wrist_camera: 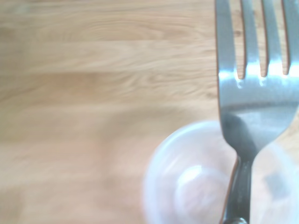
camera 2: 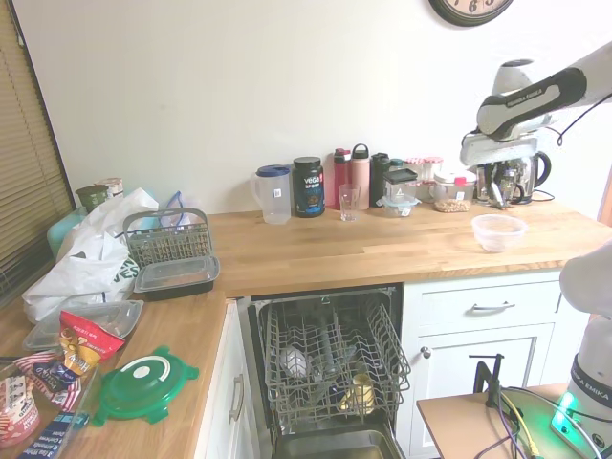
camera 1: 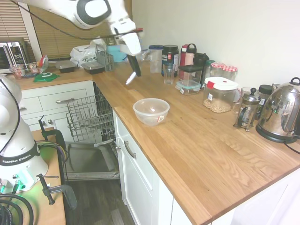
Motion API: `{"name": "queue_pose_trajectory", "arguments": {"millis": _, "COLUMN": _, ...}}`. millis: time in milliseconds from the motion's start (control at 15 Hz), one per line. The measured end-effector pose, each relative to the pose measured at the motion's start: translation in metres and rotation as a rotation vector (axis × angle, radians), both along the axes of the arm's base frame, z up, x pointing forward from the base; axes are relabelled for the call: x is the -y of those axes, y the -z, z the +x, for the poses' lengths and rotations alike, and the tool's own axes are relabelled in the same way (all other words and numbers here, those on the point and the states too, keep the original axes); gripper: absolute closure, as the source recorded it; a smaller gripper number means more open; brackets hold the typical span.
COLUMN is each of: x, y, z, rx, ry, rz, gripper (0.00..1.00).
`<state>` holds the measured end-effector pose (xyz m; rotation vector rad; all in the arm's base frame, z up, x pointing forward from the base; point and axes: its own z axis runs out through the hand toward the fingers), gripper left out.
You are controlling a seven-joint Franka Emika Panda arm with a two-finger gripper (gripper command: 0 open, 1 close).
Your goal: Put the fork in the dishwasher
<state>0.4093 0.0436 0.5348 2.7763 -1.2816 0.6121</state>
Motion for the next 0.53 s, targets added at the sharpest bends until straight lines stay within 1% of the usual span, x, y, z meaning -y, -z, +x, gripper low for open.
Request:
{"name": "queue_pose_trajectory", "arguments": {"millis": 133, "x": -0.086, "y": 0.017, "z": -0.038, "rx": 0.017, "ry": -0.045, "rz": -0.081, "gripper": 1.0}}
{"name": "queue_pose_trajectory", "arguments": {"millis": 267, "x": -0.168, "y": 0.06, "z": -0.075, "rx": 0.025, "ry": -0.09, "rz": -0.177, "gripper": 1.0}}
{"name": "queue_pose_trajectory", "arguments": {"millis": 467, "x": -0.241, "y": 0.134, "z": -0.106, "rx": 0.021, "ry": -0.137, "rz": -0.303, "gripper": 1.0}}
{"name": "queue_pose_trajectory", "arguments": {"millis": 533, "x": -0.259, "y": 0.157, "z": -0.111, "rx": 0.015, "ry": -0.151, "rz": -0.332, "gripper": 1.0}}
